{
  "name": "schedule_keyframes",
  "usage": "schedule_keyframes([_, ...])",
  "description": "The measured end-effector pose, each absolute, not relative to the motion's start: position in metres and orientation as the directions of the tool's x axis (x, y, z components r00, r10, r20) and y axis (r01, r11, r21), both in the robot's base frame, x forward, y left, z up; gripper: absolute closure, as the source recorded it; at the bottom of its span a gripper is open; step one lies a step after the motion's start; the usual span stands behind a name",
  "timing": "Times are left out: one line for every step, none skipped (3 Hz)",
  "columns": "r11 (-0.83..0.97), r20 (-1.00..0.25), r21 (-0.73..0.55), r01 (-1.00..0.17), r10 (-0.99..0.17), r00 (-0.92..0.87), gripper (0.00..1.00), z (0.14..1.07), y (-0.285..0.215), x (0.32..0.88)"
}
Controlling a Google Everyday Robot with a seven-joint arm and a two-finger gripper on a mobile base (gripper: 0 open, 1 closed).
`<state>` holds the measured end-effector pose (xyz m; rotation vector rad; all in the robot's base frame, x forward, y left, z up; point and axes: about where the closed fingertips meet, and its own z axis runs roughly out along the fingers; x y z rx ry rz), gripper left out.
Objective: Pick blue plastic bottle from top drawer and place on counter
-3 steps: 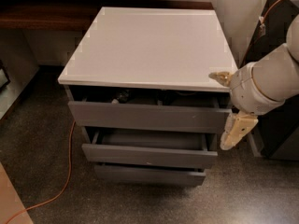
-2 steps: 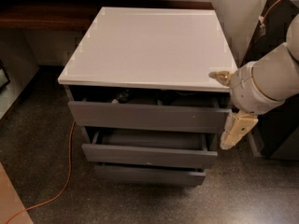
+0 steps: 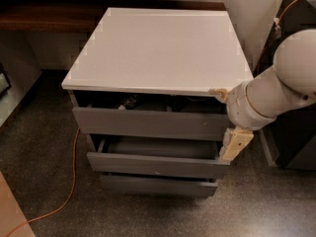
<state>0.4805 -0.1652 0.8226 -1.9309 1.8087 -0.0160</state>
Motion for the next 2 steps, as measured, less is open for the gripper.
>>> schedule_keyframes([-0.020,-0.324,-0.358,-0.934,-0.935,0.144,0.00,0.799,-0.156,0.491])
schedule_keyframes([-0.054,-0.296,-0.377,-0.925,-0.939,0.175,0.00,0.770,-0.146,0.505])
